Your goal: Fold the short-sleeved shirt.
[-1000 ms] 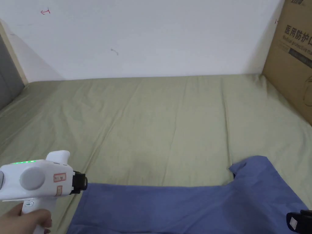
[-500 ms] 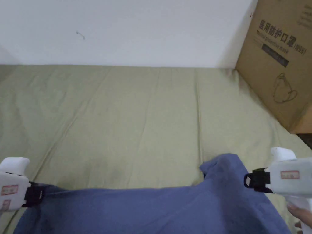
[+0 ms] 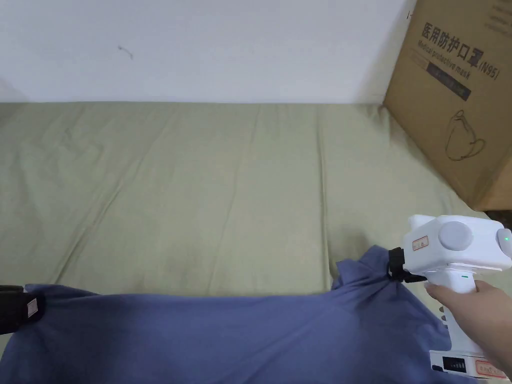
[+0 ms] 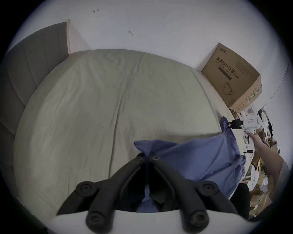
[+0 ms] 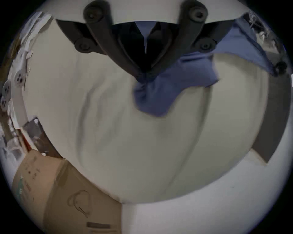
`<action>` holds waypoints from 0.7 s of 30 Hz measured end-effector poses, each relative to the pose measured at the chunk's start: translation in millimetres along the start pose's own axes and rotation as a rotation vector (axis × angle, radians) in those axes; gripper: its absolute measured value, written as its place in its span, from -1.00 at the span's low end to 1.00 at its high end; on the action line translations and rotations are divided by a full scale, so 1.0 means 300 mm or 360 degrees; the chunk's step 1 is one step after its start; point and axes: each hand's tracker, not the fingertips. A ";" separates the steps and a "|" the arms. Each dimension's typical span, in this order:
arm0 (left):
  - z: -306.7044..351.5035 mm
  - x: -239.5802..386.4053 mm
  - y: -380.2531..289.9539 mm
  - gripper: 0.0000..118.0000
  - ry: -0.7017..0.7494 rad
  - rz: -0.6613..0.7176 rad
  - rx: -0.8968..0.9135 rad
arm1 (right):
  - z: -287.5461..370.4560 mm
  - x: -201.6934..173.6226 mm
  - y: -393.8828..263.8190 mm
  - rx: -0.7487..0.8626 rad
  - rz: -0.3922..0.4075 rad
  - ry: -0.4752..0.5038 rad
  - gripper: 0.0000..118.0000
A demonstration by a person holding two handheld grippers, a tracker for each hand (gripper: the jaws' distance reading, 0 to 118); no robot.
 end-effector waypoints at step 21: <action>0.262 -0.011 -0.586 -0.95 -0.0019 0.0102 -0.0247 | 0.564 0.254 -0.780 -0.0033 -0.0282 0.0045 -1.00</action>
